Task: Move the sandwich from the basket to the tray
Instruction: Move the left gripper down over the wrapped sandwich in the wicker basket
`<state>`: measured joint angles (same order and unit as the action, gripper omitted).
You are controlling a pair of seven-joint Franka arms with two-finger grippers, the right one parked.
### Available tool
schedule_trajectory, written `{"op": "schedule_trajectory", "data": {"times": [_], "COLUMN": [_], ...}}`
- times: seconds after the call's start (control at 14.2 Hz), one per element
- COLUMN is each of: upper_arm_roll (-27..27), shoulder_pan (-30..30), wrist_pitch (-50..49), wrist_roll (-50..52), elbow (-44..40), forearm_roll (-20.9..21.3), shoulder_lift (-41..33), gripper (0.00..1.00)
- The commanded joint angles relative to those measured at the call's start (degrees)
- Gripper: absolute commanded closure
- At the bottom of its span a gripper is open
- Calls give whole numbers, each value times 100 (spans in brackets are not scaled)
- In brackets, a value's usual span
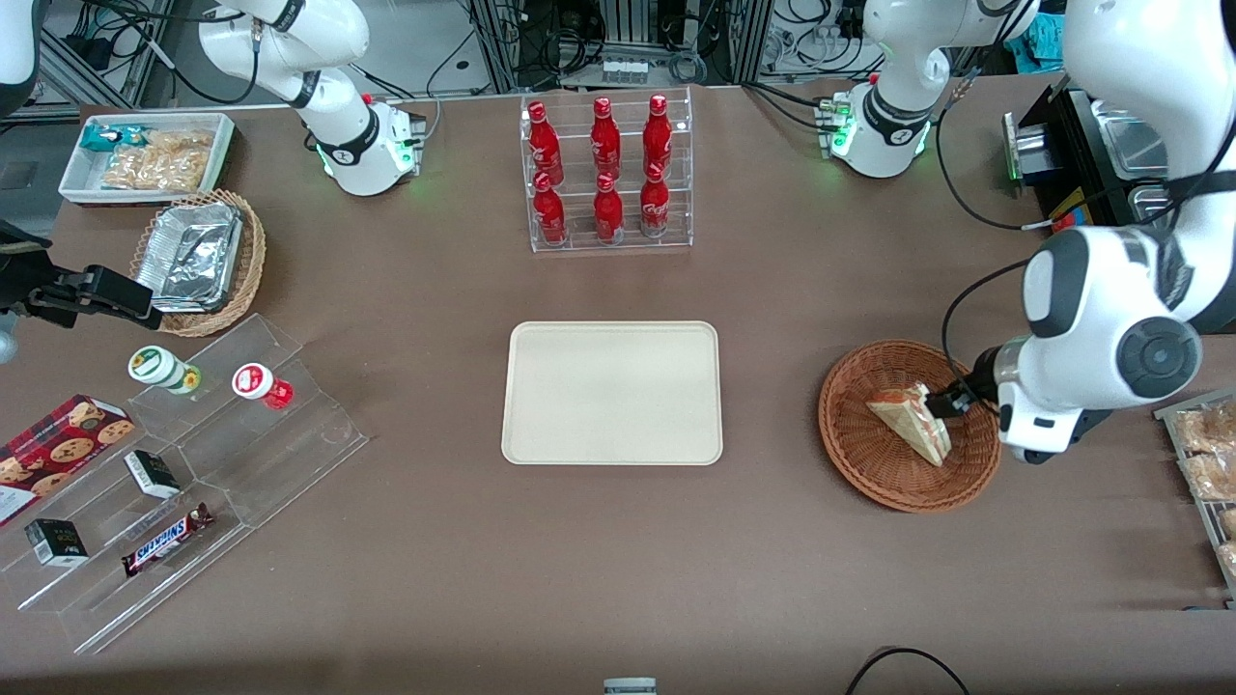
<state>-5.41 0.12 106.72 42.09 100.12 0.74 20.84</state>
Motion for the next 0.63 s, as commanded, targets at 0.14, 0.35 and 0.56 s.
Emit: {"op": "schedule_trajectory", "data": {"times": [0.14,0.35,0.56], "upper_arm_roll": [-22,-13,-13], "shoulder_pan": [-39,-30,-21], "wrist_pitch": [989,1640,2159], "wrist_roll": [774,774,879], "elbow": [683,1123,1326], "forearm_roll": [41,41,32], "shoulder_lift": [140,192,350], "gripper": [0,0,0]}}
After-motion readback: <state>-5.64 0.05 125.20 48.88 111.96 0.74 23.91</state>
